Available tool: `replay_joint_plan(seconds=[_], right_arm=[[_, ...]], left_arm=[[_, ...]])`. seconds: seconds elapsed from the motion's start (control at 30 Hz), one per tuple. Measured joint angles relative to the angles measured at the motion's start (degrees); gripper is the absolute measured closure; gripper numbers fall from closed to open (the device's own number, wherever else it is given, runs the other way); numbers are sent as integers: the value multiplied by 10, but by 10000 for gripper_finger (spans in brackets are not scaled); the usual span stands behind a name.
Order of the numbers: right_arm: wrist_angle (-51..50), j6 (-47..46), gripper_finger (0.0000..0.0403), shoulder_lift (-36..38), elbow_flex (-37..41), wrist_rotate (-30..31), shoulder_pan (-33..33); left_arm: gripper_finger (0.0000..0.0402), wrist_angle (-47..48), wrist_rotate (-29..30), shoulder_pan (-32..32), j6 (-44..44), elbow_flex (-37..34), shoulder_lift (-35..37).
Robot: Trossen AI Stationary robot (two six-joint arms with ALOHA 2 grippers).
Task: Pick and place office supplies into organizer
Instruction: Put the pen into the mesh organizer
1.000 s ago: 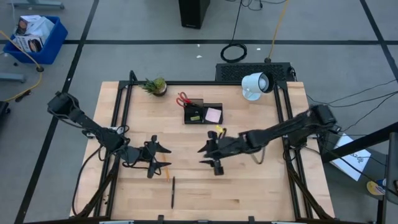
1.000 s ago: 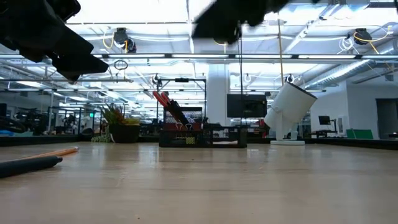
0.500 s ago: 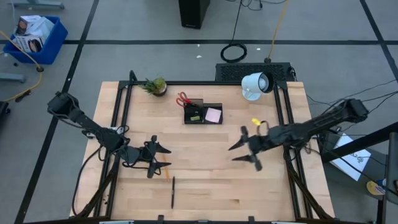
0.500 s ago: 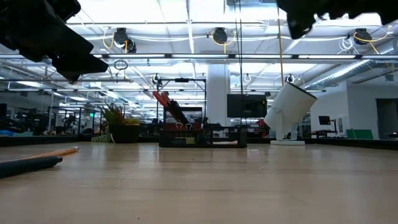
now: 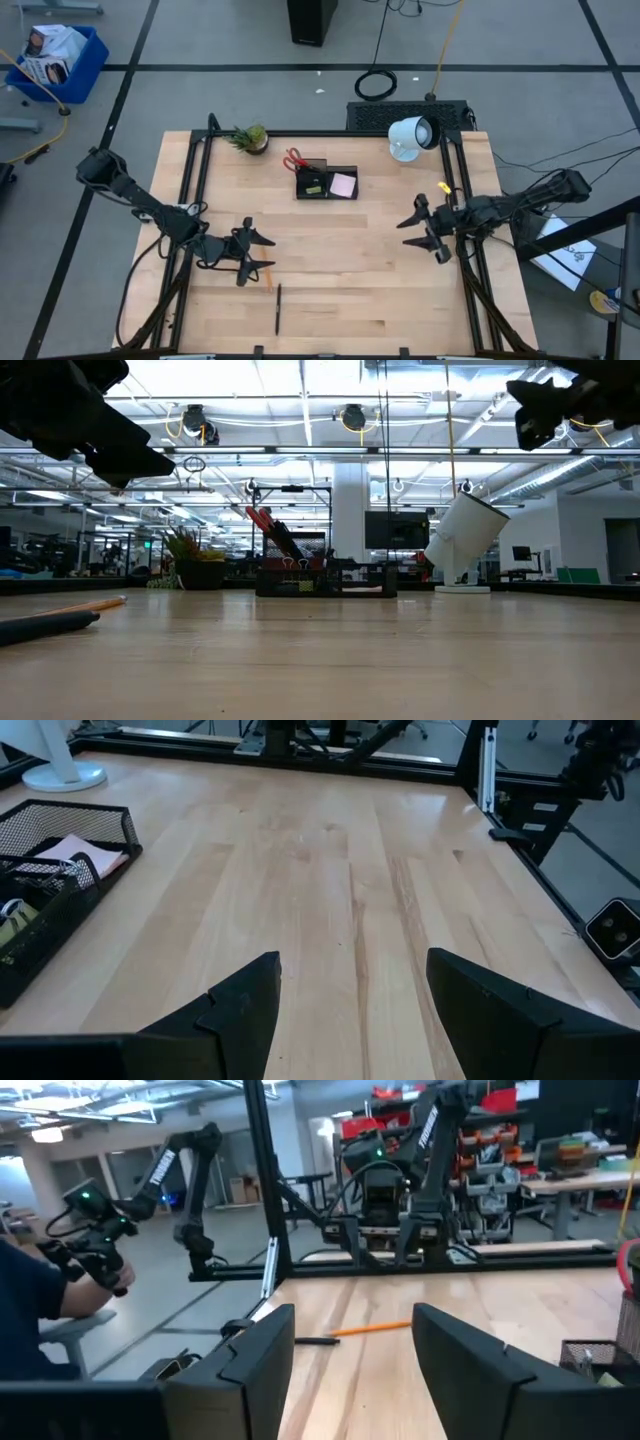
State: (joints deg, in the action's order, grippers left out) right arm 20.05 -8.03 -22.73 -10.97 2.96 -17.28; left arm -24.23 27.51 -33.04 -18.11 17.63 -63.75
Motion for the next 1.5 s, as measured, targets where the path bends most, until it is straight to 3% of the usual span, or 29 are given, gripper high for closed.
replay_joint_plan(seconds=[0.27, 0.4, 0.5, 0.67, 0.77, 0.83, 0.93, 1.03, 1.5], right_arm=[[-40, 42, 209, 114, 0, 0, 4], [-36, 64, 209, 154, 0, 66, 4], [-44, 57, 209, 165, 1, 103, 4], [-42, 58, 209, 163, 8, 105, 4], [-41, 58, 209, 163, 19, 105, 4], [-40, 57, 209, 163, 28, 105, 4], [-41, 57, 209, 163, 46, 105, 4], [-40, 57, 209, 163, 69, 105, 4], [-135, 57, 209, 159, 99, 105, 4]], left_arm=[[146, 1, 0, 0, 0, 0, 0], [146, 4, -3, 0, 10, 0, 0], [146, 4, -4, 0, 11, 0, 0], [146, 13, -7, 0, 21, 0, 0], [146, 29, -9, 0, 100, 0, 0], [146, 46, -42, 1, 204, 0, 1], [146, 66, -157, 3, 363, -1, 0], [146, 40, -247, 2, 415, 0, 0], [146, 26, -248, 29, 390, 6, 0]])
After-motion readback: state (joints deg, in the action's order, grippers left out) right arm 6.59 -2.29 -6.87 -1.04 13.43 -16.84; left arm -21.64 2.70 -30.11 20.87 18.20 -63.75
